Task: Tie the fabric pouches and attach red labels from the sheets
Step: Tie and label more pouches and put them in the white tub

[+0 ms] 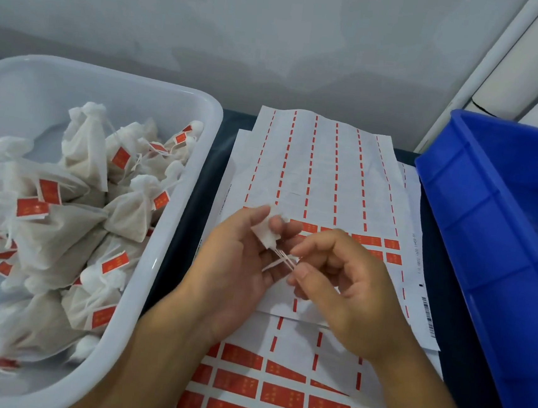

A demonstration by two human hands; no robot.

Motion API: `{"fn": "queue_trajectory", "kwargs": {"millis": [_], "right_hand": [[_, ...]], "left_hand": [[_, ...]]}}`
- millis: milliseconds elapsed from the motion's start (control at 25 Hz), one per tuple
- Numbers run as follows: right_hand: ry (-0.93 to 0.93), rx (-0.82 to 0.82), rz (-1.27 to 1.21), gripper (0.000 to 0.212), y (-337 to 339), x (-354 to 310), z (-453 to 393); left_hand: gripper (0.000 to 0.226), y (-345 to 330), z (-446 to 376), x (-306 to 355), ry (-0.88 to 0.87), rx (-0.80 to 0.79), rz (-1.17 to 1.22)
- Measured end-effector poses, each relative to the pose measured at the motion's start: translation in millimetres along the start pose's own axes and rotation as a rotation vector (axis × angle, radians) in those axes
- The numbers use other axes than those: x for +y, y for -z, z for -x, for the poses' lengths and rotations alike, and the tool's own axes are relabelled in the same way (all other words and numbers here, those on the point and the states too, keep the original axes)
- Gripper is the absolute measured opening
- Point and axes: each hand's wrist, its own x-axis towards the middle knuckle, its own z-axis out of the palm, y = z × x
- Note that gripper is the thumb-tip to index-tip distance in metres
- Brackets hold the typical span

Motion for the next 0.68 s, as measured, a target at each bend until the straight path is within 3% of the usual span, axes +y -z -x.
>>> {"fn": "queue_trajectory", "kwargs": {"millis": [200, 320, 440, 560, 680], "right_hand": [[-0.271, 0.169, -0.461, 0.014, 6.9, 4.5, -7.9], [-0.292, 0.226, -0.641, 0.009, 9.9, 6.3, -9.3], [-0.113, 0.239, -0.408, 0.012, 9.9, 7.6, -7.1], [0.073, 0.247, -0.157, 0.010, 10.5, 7.2, -4.8], [0.184, 0.197, 0.022, 0.009, 10.8, 8.2, -2.0]], "left_hand": [[0.062, -4.2, 0.1, 1.6, -0.074, 0.102, -0.348], [0.031, -4.6, 3.7, -3.9, -0.144, 0.086, -0.807], [0.018, 0.5, 7.9, -10.0, -0.225, -0.057, -1.027], [0.010, -2.0, 5.8, -14.3, -0.387, -0.078, -1.147], [0.031, -3.2, 3.9, -21.3, -0.504, -0.077, -1.312]]}}
